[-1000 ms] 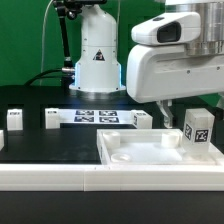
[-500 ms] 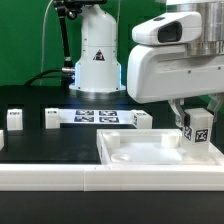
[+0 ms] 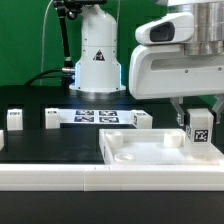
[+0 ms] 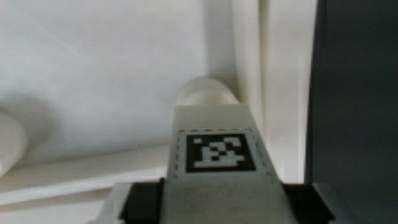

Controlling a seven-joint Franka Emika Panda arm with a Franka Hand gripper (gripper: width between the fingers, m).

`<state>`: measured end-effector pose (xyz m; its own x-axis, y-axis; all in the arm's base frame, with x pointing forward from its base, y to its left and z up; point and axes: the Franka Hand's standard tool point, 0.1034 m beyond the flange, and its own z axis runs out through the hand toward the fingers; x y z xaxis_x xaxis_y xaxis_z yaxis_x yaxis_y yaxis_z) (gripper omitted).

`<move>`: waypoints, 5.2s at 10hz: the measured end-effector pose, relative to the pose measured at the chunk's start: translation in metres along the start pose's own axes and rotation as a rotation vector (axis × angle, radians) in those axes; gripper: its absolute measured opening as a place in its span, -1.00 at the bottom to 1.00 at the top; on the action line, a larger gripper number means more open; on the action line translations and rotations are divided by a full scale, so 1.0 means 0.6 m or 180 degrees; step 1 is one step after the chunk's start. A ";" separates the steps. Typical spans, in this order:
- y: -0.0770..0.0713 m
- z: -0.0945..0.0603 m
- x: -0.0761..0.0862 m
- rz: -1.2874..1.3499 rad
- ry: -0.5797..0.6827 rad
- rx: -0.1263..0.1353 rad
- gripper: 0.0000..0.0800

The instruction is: Assemble one leg

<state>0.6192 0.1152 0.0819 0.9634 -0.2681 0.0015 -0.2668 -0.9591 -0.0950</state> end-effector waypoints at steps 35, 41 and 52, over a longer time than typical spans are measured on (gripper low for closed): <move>-0.016 0.014 -0.020 0.1294 -0.0072 -0.0131 -0.27; -0.020 0.015 -0.021 0.2837 -0.0069 -0.0083 -0.01; -0.013 0.022 -0.023 -0.0178 -0.0056 -0.0049 0.62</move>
Offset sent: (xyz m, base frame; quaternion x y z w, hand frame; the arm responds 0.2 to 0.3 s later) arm -0.0061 -0.0022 0.0021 -0.0222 0.0239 0.3083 0.9507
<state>0.6083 0.1278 0.0696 0.9771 -0.2127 -0.0111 -0.2129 -0.9738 -0.0801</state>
